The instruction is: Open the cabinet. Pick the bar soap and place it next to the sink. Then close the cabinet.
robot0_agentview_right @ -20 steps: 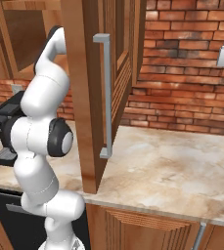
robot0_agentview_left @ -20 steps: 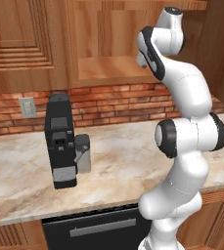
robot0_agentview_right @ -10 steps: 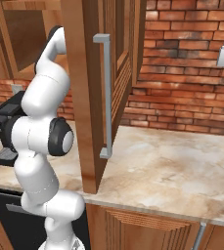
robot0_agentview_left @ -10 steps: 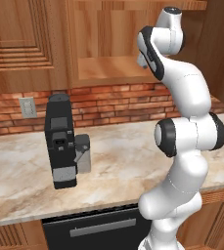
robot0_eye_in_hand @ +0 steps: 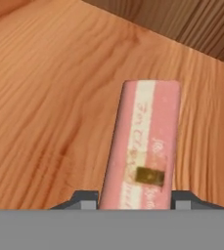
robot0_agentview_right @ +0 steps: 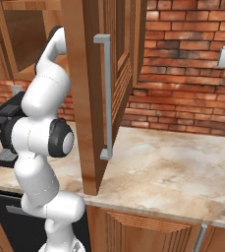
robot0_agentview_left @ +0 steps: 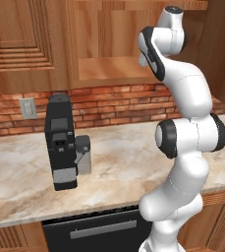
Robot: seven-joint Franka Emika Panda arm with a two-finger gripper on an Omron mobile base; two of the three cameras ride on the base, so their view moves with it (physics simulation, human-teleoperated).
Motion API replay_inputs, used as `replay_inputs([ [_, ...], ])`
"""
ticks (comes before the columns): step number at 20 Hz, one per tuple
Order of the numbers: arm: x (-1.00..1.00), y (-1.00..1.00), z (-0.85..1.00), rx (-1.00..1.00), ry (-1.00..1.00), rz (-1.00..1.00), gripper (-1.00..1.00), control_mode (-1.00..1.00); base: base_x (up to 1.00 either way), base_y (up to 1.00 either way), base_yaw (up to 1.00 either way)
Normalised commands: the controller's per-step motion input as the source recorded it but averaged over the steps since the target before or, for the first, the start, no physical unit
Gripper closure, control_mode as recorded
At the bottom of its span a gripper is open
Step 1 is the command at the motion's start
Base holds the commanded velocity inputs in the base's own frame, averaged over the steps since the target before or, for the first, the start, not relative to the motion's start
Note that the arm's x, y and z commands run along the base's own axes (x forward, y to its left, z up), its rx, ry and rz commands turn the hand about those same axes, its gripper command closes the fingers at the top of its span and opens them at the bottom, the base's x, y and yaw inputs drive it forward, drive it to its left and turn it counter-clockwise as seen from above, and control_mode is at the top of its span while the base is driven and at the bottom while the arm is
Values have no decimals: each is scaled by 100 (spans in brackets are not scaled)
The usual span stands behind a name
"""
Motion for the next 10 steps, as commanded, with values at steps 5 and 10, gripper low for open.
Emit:
replay_inputs([
  [5, -18, 0, 0, 0, 0, 0, 100, -100, 0, 0, 0],
  [10, -46, 4, 0, 0, 0, 0, 100, -100, 0, 0, 0],
])
